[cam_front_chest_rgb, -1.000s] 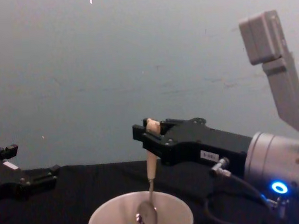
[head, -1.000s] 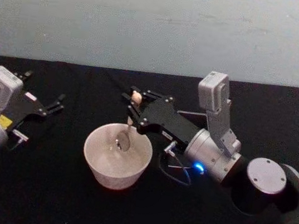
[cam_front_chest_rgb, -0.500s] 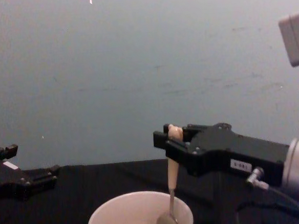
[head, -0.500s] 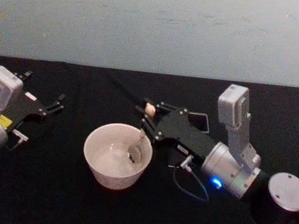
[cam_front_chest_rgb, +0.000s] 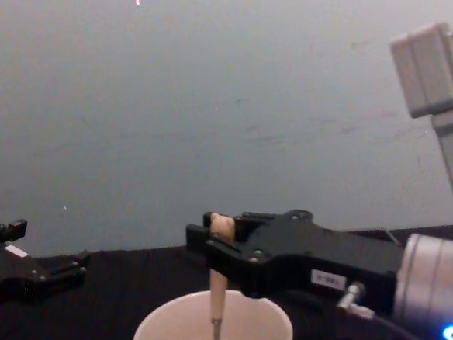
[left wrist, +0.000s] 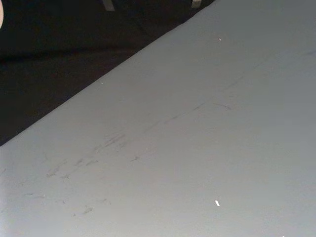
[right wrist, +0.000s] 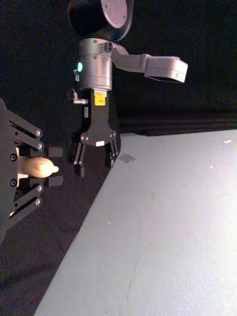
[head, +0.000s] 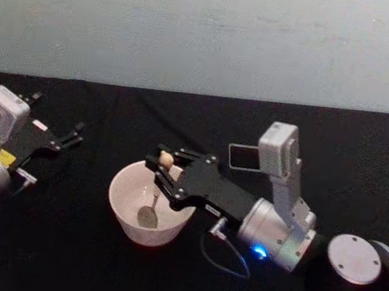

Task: Pick up the stirring spoon with one hand, stir inside the cup, then place it back in its original position.

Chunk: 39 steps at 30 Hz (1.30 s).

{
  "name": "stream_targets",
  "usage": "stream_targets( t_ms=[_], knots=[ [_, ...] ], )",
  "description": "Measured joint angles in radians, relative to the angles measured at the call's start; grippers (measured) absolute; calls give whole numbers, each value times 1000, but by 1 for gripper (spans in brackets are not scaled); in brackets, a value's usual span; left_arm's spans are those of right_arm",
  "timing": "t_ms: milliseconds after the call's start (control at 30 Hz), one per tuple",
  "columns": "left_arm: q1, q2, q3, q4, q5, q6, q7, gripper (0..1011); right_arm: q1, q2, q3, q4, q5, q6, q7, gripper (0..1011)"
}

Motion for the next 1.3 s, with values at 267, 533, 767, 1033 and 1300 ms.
stream_targets(
  t_ms=[267, 533, 767, 1033, 1300],
  knots=[
    [0, 0, 0, 0, 0, 0, 0, 1001, 51, -58, -21, 71, -13, -5, -22, 211],
    [0, 0, 0, 0, 0, 0, 0, 1001, 98, -102, -16, 141, -36, -23, -50, 211],
    [0, 0, 0, 0, 0, 0, 0, 1001, 117, -113, 2, 176, -50, -34, -64, 211],
    [0, 0, 0, 0, 0, 0, 0, 1001, 119, -111, 18, 180, -55, -35, -68, 211],
    [0, 0, 0, 0, 0, 0, 0, 1001, 107, -97, 30, 162, -58, -35, -67, 211]
  ],
)
